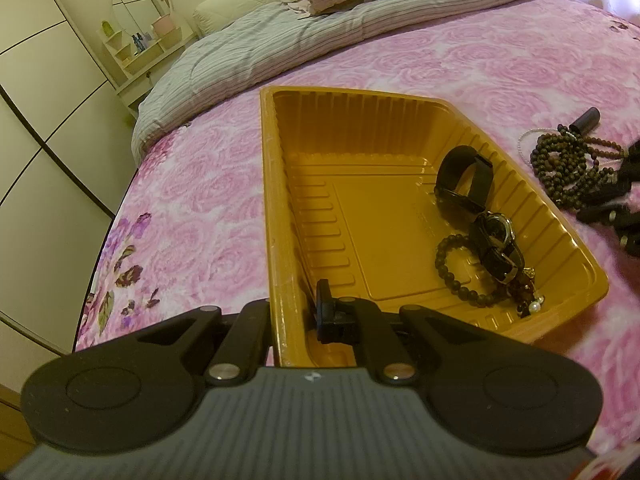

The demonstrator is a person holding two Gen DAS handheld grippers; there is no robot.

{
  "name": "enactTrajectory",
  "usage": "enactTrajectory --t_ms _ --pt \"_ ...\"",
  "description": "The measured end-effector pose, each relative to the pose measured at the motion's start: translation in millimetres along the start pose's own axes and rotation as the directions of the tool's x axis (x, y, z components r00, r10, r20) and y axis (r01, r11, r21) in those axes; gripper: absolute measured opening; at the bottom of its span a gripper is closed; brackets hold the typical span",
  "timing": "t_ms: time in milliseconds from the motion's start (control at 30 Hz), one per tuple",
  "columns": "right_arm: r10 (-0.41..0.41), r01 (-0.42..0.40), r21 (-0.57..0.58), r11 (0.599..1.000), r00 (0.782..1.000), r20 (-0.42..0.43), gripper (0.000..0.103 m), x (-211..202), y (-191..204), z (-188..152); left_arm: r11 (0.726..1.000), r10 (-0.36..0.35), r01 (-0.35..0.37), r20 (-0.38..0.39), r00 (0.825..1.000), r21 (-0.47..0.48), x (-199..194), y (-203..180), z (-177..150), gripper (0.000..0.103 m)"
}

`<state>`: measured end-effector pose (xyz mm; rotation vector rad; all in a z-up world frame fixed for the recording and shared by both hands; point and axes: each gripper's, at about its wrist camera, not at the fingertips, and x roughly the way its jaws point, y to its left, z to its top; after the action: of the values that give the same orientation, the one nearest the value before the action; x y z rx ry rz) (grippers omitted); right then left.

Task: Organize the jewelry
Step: 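Lift the necklace and carry it over the tray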

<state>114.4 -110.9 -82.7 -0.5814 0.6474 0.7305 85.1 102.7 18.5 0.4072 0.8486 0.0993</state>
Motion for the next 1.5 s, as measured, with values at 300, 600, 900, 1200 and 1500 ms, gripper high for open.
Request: enactTrajectory --t_ms 300,600,900,1200,1500 --pt "-0.071 0.051 0.135 0.990 0.987 0.145 0.006 -76 -30 12 1.000 0.000 0.000 0.000 1.000 -0.001 0 0 0 0.004" --pt "-0.218 0.163 0.208 0.965 0.935 0.280 0.006 -174 -87 39 1.000 0.000 0.000 0.000 1.000 0.000 0 0 1 0.004" --pt "-0.320 0.297 0.118 0.948 0.882 0.346 0.006 -225 -106 74 1.000 0.000 0.000 0.001 1.000 0.003 0 -1 2 0.004" --pt "-0.353 0.402 -0.026 0.915 0.831 0.430 0.006 -256 -113 121 1.000 0.001 -0.001 0.002 1.000 0.005 0 -2 2 0.005" --pt "-0.295 0.421 -0.137 0.897 0.799 0.524 0.006 -274 -101 177 1.000 0.000 0.000 0.004 1.000 0.005 0 -2 1 0.005"
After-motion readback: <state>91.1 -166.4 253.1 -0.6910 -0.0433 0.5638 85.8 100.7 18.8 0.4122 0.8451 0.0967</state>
